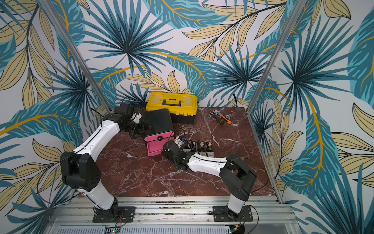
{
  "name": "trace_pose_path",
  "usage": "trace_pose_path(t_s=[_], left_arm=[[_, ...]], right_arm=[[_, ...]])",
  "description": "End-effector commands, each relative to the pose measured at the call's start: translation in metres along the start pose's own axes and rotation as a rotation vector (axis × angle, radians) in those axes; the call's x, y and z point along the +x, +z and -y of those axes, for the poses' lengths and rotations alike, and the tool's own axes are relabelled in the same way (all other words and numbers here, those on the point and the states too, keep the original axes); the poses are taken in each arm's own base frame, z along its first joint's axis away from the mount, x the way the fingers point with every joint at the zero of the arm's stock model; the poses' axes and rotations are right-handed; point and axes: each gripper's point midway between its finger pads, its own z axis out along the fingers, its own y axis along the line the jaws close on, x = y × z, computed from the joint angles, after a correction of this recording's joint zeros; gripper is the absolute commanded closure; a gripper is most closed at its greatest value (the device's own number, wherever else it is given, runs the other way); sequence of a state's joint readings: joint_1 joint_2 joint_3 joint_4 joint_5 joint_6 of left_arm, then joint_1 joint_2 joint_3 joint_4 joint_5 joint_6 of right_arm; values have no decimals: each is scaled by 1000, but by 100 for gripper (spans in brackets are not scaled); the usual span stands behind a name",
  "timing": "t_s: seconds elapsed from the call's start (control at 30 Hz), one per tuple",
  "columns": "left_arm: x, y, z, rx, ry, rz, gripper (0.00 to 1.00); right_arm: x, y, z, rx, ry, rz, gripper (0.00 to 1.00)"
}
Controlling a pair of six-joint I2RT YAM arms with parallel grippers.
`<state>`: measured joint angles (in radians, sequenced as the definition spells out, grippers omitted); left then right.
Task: Take the cookies out of the drawer
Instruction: Close the drawer in the storage box.
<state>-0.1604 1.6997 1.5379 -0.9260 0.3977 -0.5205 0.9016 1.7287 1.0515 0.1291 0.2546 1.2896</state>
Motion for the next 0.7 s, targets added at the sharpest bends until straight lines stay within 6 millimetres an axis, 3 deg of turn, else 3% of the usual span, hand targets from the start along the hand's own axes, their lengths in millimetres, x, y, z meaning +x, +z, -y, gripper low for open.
trace_pose_path(t_s=[0.0,0.17,0.37,0.53,0.67], left_arm=[[15,-13,-3,-24,8,-9,0],[11,-20,3,-7,2,20,0],[6,-35,8,-9,14,67,0],[0,-35,6,-18,17,96,0],[-4,-31,6,-19,12,89,0]], right_arm=[[-14,9,-10,-53,37,50,79],[-34,15,-24,-167,134,113,79],[-46,-6,-42,-218,124,135,79],[-46,-28,-1,-120,161,149,81],[-38,-21,16,-88,181,128,85]])
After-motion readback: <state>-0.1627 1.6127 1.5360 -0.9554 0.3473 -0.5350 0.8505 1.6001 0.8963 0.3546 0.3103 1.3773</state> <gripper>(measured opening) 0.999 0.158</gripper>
